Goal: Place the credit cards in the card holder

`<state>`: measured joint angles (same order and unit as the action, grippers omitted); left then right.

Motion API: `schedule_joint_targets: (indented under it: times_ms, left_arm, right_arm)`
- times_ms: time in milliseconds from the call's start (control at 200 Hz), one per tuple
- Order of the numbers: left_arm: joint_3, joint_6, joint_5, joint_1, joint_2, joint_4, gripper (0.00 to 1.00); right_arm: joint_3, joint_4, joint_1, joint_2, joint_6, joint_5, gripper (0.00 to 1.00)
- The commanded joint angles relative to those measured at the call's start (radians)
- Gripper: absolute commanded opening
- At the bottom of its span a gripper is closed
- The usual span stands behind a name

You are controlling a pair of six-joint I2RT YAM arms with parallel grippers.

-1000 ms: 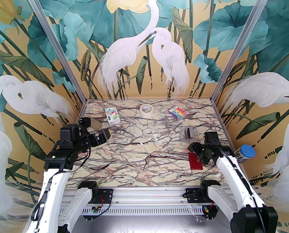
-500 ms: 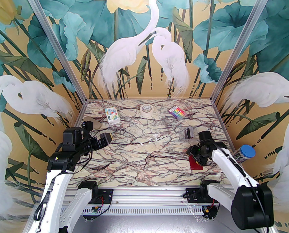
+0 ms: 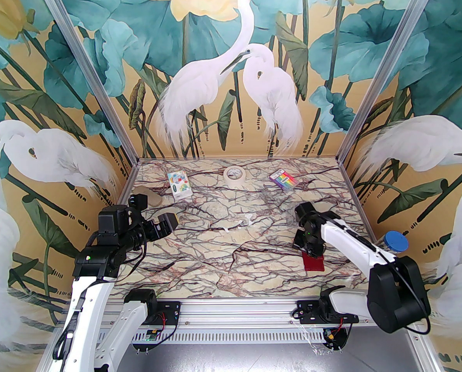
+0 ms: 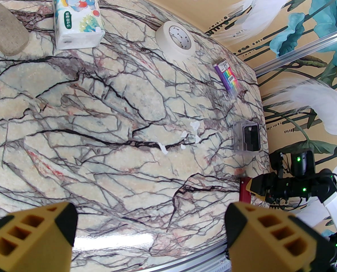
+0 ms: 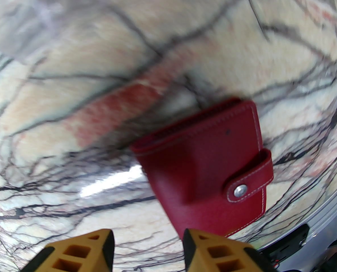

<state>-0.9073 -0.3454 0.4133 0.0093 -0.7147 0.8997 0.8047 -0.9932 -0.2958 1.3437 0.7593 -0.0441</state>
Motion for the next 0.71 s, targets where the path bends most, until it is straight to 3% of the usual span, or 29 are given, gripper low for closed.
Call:
schedule_joint_targets:
  times_ms: [0, 170, 535, 700]
  left_arm:
    - [0.008, -0.003, -0.043, 0.006, 0.024, -0.010, 0.89]
    - [0.013, -0.004, -0.045, 0.006, 0.043, -0.015, 0.90]
    - [0.014, -0.001, -0.035, 0.006, 0.031, -0.016, 0.90]
    - [0.014, -0.004, -0.034, 0.006, 0.023, -0.016, 0.90]
  right_arm:
    - [0.003, -0.059, -0.022, 0.039, 0.014, -0.085, 0.46]
    - [0.011, -0.067, -0.052, 0.073, 0.038, -0.145, 0.47]
    - [-0.015, -0.015, -0.081, 0.177, 0.030, -0.138, 0.47]
    - [-0.012, -0.006, -0.089, 0.205, 0.028, -0.143, 0.37]
